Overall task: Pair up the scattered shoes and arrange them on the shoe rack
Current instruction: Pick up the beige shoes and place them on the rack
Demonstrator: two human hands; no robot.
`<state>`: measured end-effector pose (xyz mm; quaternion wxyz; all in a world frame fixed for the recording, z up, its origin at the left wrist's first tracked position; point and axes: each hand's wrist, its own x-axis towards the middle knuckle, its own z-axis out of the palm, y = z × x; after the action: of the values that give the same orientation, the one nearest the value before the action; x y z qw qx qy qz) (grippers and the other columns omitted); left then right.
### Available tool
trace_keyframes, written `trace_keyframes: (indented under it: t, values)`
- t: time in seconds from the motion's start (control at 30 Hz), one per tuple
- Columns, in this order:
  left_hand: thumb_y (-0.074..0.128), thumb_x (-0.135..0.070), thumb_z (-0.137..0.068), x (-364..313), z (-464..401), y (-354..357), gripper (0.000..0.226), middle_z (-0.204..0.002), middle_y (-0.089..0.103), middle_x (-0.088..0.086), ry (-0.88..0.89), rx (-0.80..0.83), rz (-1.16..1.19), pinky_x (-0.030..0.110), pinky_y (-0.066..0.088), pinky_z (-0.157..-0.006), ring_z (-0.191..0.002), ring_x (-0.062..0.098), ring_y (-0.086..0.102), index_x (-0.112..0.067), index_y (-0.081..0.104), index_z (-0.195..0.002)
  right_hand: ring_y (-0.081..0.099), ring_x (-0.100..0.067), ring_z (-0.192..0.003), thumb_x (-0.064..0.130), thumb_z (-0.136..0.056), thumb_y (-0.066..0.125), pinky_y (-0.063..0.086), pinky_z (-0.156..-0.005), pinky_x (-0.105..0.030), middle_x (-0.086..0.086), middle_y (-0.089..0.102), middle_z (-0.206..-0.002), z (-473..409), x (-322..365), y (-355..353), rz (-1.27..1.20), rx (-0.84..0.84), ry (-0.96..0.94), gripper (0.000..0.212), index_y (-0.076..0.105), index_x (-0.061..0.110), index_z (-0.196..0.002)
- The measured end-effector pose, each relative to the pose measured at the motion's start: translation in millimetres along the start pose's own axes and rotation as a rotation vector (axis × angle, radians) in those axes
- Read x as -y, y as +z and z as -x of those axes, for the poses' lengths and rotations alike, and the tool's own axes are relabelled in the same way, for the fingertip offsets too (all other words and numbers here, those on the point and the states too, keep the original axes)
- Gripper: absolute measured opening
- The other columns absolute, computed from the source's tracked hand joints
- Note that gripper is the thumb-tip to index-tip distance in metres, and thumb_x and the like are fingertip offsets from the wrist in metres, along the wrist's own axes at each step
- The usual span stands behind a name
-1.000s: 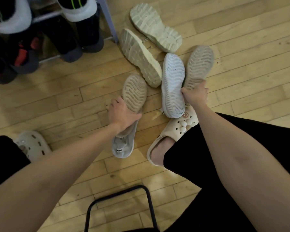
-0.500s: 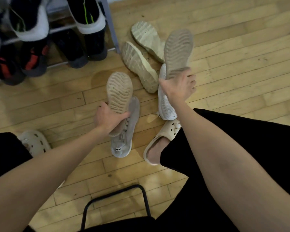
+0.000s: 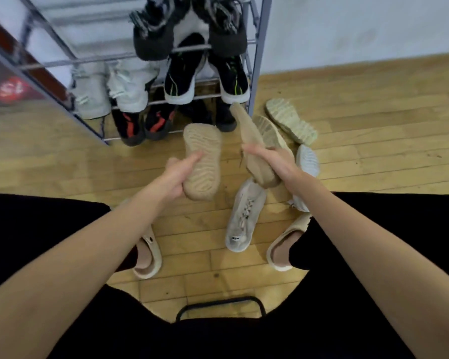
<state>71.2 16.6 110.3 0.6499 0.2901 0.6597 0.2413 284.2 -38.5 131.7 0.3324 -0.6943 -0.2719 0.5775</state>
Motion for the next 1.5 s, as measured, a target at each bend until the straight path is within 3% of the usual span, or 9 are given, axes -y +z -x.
trace_keyframes:
  t: [0.17,0.27,0.47,0.7,0.9,1.07,1.23,1.37,1.5]
  values:
    - [0.068,-0.021,-0.083,-18.0,30.1,-51.3,0.042,-0.119,0.07,0.011,-0.086,0.266,0.272,0.045,0.052,-0.094,-0.11,0.029,0.066,-0.011,0.063,-0.124,0.063,-0.018,-0.061,0.028,-0.081,0.065,0.049,-0.058,-0.027,-0.007,0.066,-0.077,26.1,29.7,42.1,-0.171,0.229,-0.071,0.032,0.064,0.005,-0.101]
    - [0.07,-0.016,-0.081,-15.5,37.7,-78.7,0.047,-0.124,0.066,0.01,-0.023,0.342,0.3,0.046,0.053,-0.09,-0.112,0.029,0.063,-0.011,0.058,-0.126,0.055,-0.016,-0.056,0.016,-0.086,0.053,0.047,-0.054,-0.025,-0.004,0.058,-0.07,38.1,44.9,60.1,-0.329,0.347,-0.052,0.008,0.057,0.01,-0.089]
    - [0.059,-0.001,-0.09,-18.2,48.9,-118.7,0.023,-0.085,0.063,0.008,0.146,0.192,0.369,0.045,0.053,-0.074,-0.083,0.023,0.063,-0.018,0.05,-0.078,0.059,-0.021,-0.078,0.018,-0.072,0.054,0.05,-0.079,-0.034,-0.007,0.061,-0.089,43.4,68.2,92.1,-0.269,0.398,-0.09,0.036,0.061,0.01,-0.106]
    - [0.048,-0.004,-0.093,0.3,22.1,-101.3,0.027,-0.111,0.06,0.006,0.025,0.053,0.219,0.05,0.051,-0.081,-0.105,0.022,0.058,-0.013,0.059,-0.117,0.061,-0.023,-0.074,0.018,-0.065,0.048,0.052,-0.07,-0.031,-0.009,0.063,-0.086,30.0,42.4,146.3,-0.173,0.278,0.034,0.035,0.061,0.009,-0.096]
    - [0.054,-0.012,-0.089,38.3,-28.6,-106.2,0.017,-0.097,0.064,0.012,0.163,-0.243,-0.257,0.032,0.047,-0.075,-0.092,0.027,0.059,-0.009,0.066,-0.101,0.06,-0.028,-0.083,0.019,-0.069,0.047,0.05,-0.078,-0.036,-0.011,0.063,-0.093,12.9,-1.4,137.7,-0.142,0.087,0.238,0.039,0.059,0.009,-0.104]
    - [0.055,-0.014,-0.088,41.9,-75.1,-148.1,0.01,-0.09,0.06,0.009,0.247,-0.141,-0.874,0.039,0.05,-0.08,-0.087,0.027,0.059,-0.009,0.062,-0.083,0.057,-0.026,-0.073,0.013,-0.076,0.043,0.048,-0.071,-0.032,-0.01,0.062,-0.081,-7.9,-8.1,121.5,-0.059,0.085,0.278,0.022,0.061,0.007,-0.087]
    - [0.059,-0.018,-0.089,25.7,-108.3,-184.2,0.036,-0.123,0.049,0.02,0.299,-0.026,-1.538,0.042,0.045,-0.091,-0.113,0.039,0.052,-0.004,0.054,-0.121,0.061,-0.027,-0.088,0.021,-0.043,0.061,0.048,-0.072,-0.032,-0.011,0.065,-0.099,-56.9,-25.5,132.0,0.02,0.051,0.283,0.061,0.065,0.007,-0.102]
    - [0.056,-0.01,-0.09,18.3,-138.5,-207.4,0.045,-0.129,0.046,0.016,0.4,0.079,-1.923,0.041,0.044,-0.089,-0.116,0.036,0.05,-0.009,0.045,-0.133,0.055,-0.02,-0.077,0.012,-0.074,0.055,0.047,-0.067,-0.029,-0.007,0.059,-0.084,-74.3,-27.1,165.6,0.016,0.076,0.289,0.013,0.06,0.01,-0.086]
    - [0.052,-0.009,-0.093,16.3,-178.1,-234.4,0.062,-0.152,0.032,0.011,0.508,0.23,-2.386,0.046,0.037,-0.108,-0.137,0.034,0.034,-0.021,0.025,-0.148,0.057,-0.023,-0.084,0.01,-0.079,0.048,0.049,-0.077,-0.032,-0.01,0.06,-0.089,-99.0,-31.3,194.5,-0.03,0.139,0.298,0.016,0.058,0.008,-0.091]
